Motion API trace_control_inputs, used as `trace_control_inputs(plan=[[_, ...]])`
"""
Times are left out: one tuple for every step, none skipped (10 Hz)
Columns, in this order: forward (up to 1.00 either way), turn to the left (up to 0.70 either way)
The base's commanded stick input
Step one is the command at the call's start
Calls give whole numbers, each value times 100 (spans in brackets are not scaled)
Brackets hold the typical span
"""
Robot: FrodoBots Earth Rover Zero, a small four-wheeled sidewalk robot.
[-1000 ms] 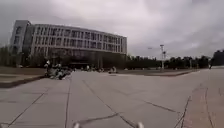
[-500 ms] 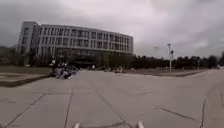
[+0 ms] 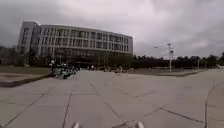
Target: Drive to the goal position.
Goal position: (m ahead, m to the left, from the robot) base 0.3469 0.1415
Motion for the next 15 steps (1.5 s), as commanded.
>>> trace_control_inputs(plan=[[45, 0], [45, 0], [45, 0], [45, 0], [45, 0], [45, 0], [45, 0], [45, 0], [45, 0], [45, 0], [45, 0], [45, 5], [45, 11], [45, 17], [45, 23]])
